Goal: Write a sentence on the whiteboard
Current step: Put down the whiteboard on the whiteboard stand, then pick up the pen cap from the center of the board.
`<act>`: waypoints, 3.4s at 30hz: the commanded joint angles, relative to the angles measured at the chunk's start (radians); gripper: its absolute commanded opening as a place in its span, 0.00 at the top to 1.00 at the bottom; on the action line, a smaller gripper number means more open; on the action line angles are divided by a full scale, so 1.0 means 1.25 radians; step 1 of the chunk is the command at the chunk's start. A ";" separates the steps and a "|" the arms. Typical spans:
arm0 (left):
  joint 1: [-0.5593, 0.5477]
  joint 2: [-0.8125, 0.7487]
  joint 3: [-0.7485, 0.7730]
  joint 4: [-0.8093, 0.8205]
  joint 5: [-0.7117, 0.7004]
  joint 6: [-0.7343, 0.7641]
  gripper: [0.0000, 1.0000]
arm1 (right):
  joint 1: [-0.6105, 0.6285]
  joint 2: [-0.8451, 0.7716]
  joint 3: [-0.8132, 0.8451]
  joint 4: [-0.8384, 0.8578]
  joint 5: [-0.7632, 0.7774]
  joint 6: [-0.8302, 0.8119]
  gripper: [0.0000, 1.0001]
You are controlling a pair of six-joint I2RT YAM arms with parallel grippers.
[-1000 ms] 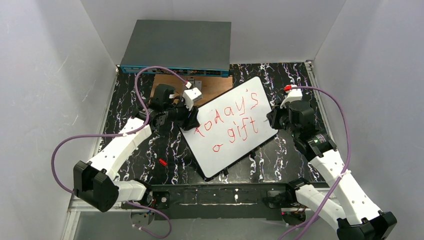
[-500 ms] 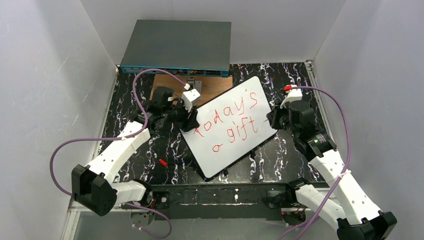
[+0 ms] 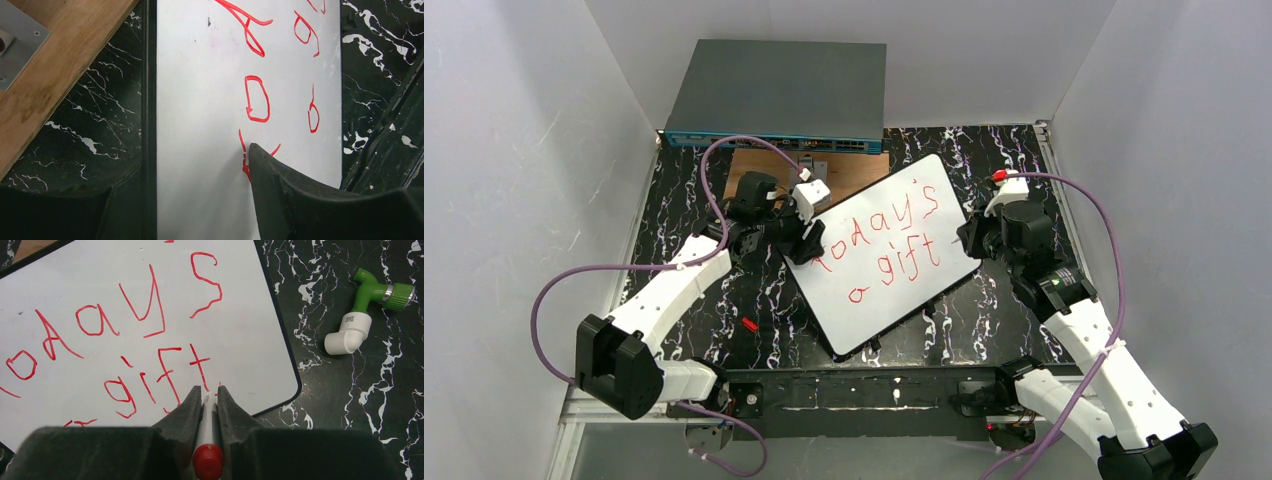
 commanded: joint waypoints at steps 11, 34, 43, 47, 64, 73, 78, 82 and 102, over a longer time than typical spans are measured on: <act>-0.014 0.027 0.008 -0.061 -0.127 0.151 0.36 | -0.003 0.015 0.008 0.044 0.013 -0.004 0.99; -0.014 -0.025 0.049 -0.093 -0.116 0.143 0.02 | -0.002 0.010 0.003 0.045 0.019 -0.004 0.99; -0.014 -0.139 0.067 -0.149 -0.130 0.120 0.02 | -0.002 0.015 0.021 0.051 0.016 0.000 0.99; -0.014 -0.170 0.060 -0.164 -0.135 0.120 0.02 | -0.003 0.014 0.016 0.054 0.018 0.003 0.99; -0.014 -0.264 0.040 -0.220 -0.726 -0.292 0.02 | -0.002 0.009 0.017 0.052 0.014 0.022 0.99; -0.003 -0.188 0.152 -0.671 -0.819 -0.782 0.13 | -0.003 0.015 0.011 0.065 0.003 0.047 0.99; 0.029 -0.253 0.068 -0.684 -0.754 -0.882 0.16 | -0.002 0.005 0.006 0.058 -0.001 0.073 0.99; 0.109 -0.284 0.006 -0.687 -0.665 -0.931 0.22 | -0.002 -0.011 -0.004 0.044 -0.006 0.080 0.99; 0.164 -0.494 -0.187 -0.710 -0.534 -1.126 0.29 | -0.002 -0.102 0.066 -0.106 -0.018 0.104 0.99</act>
